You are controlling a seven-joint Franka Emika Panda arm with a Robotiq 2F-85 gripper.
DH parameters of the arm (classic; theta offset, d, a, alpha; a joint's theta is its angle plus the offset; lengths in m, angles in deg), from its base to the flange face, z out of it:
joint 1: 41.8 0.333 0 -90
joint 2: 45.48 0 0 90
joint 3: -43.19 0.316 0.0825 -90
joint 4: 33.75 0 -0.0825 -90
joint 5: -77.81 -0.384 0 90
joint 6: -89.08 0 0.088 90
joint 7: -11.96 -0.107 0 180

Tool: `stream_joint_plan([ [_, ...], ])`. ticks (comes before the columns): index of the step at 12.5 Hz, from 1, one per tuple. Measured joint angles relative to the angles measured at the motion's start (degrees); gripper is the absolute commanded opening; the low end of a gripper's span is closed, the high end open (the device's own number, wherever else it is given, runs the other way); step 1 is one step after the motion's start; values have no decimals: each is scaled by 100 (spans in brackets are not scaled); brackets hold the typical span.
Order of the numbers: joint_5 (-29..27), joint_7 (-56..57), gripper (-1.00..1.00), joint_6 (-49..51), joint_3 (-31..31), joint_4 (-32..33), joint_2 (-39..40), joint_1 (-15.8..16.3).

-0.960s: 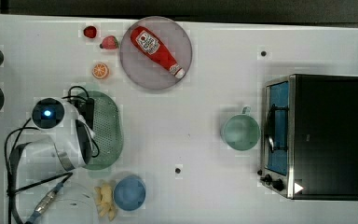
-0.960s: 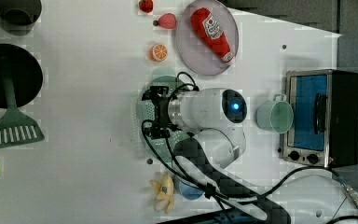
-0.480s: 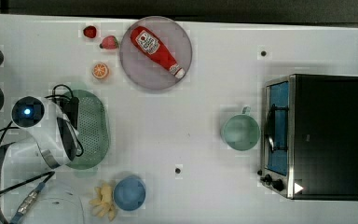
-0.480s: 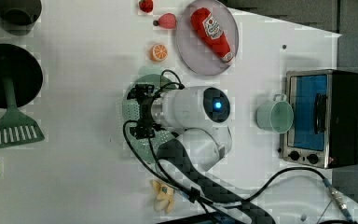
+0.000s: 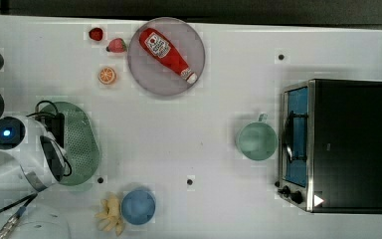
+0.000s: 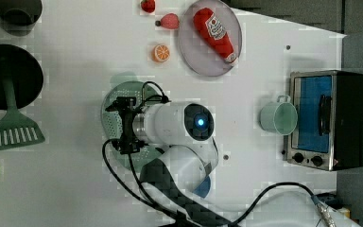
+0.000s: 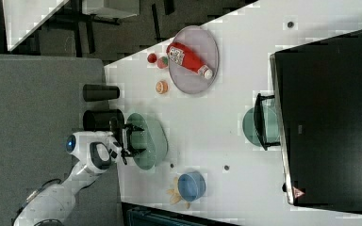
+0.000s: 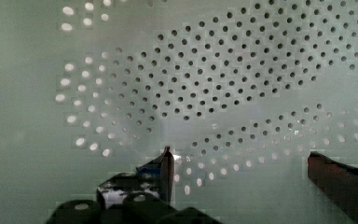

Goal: Drag strainer right to left.

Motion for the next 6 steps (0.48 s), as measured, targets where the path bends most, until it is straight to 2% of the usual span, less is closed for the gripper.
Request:
stream_joint_plan([
  [3, 7, 0, 100, 0, 7, 6, 53, 25],
  [6, 474, 168, 100, 481, -154, 6, 11, 56],
])
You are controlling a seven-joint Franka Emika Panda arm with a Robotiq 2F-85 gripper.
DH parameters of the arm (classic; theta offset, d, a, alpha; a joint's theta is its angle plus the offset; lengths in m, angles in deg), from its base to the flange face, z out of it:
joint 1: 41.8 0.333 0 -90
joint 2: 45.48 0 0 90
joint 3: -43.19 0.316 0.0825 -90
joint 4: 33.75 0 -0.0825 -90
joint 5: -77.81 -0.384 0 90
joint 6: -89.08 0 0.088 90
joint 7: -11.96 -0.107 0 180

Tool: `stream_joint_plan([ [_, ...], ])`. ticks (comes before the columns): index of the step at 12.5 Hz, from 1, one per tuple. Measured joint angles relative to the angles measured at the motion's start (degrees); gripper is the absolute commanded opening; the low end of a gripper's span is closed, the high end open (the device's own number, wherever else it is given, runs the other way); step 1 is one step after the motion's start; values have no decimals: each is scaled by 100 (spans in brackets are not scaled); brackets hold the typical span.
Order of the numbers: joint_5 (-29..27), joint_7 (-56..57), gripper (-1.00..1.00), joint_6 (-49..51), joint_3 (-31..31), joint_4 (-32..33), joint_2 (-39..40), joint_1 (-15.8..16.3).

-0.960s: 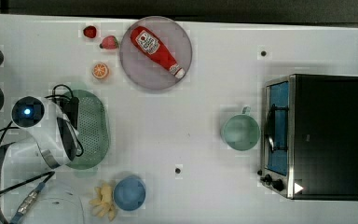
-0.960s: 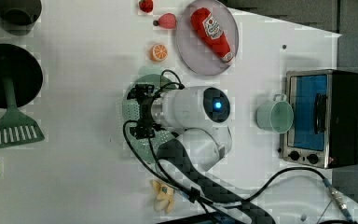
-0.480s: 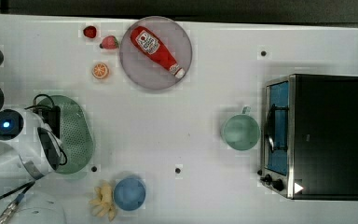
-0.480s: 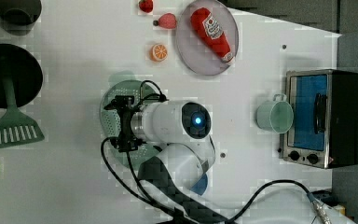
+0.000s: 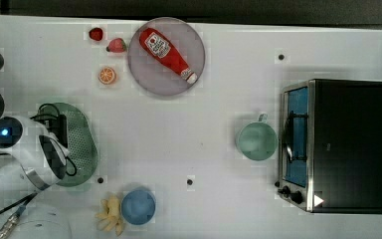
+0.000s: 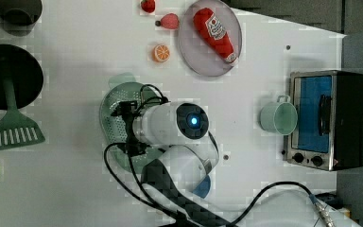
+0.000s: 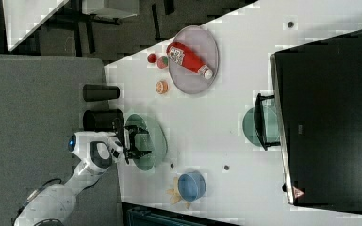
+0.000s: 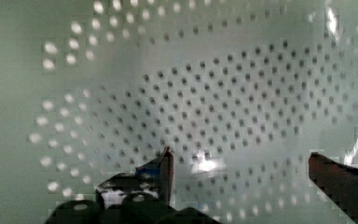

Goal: Drag strainer right to left.

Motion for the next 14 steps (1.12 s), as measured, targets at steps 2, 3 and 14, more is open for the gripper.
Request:
stream_joint_plan([
  [2, 230, 576, 100, 255, -392, 73, -266, 73],
  [3, 273, 901, 100, 671, -563, 118, -537, 50],
  [14, 1000, 6028, 100, 3728, -4296, -425, -4813, -366],
])
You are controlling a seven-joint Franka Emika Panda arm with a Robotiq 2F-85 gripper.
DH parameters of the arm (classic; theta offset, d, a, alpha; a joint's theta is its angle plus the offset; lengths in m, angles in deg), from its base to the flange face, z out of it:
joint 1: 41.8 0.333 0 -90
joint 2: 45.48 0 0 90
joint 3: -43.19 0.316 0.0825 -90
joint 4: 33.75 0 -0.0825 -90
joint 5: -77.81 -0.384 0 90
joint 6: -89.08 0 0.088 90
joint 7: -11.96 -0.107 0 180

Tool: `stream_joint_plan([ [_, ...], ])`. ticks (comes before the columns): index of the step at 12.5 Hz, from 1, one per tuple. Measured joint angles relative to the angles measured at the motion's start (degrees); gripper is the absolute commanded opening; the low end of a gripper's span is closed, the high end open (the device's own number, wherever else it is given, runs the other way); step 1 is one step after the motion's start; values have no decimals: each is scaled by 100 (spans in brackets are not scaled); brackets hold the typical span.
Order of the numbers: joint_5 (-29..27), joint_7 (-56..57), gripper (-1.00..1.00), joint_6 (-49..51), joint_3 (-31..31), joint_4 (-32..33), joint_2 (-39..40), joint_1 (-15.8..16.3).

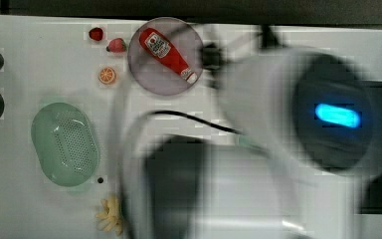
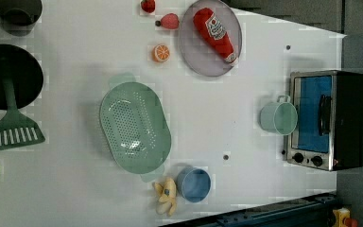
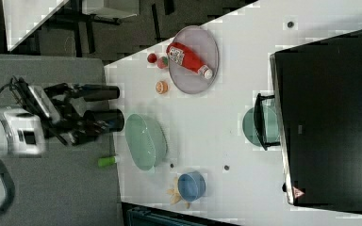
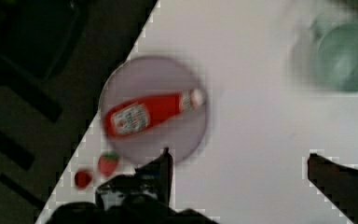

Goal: Drag strainer right to left.

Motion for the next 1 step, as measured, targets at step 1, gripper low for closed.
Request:
stream_joint_plan([
  [1, 181, 272, 100, 186, -238, -6, -78, -235],
])
